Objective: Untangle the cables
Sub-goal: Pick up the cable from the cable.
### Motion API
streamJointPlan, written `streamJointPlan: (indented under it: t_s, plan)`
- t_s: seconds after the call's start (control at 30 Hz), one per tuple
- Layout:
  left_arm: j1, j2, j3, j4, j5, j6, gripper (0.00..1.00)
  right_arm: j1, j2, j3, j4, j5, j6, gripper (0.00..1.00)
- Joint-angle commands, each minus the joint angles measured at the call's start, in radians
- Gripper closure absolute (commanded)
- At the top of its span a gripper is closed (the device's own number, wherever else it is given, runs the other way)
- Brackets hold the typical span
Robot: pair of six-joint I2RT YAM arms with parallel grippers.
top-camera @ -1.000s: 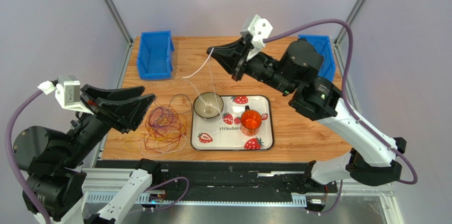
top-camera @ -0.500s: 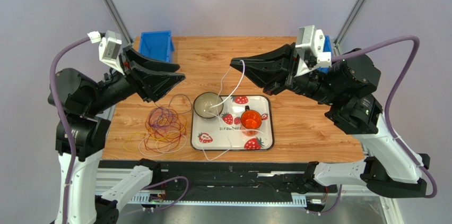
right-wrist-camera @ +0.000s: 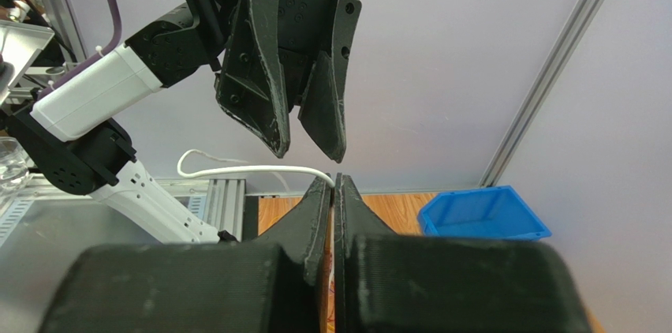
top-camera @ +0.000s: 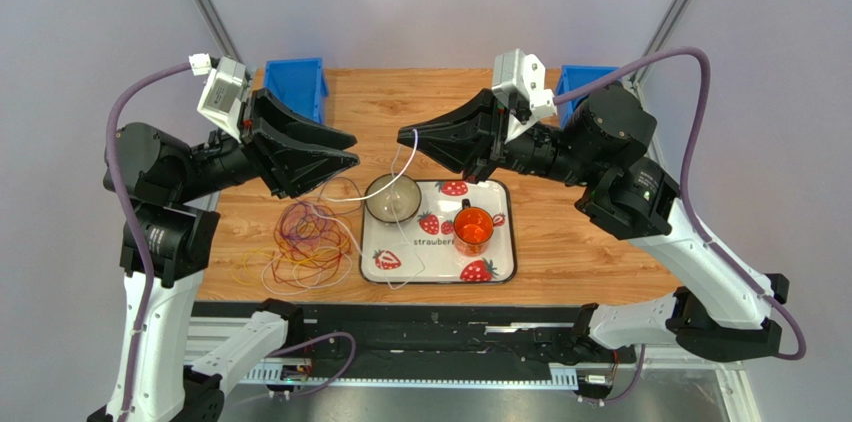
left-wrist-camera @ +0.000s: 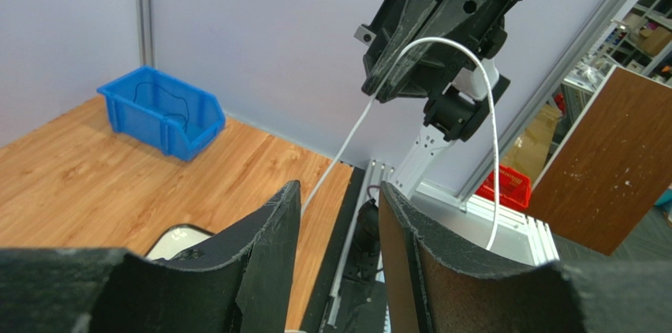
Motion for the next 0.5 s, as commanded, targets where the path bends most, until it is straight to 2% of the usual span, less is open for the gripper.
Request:
streamJointPlan:
  t_s: [0.0, 0.47]
  plan:
    - [0.003, -0.007, 0.004, -0.055, -0.003, 0.049, 0.51, -0.002, 0.016, 0.042, 0.06, -0.035, 0.032, 1.0]
    - [-0.026, 0.003, -0.035, -0.046, -0.001, 0.083, 0.52, -0.002, 0.105, 0.117, 0.082, -0.053, 0.065, 1.0]
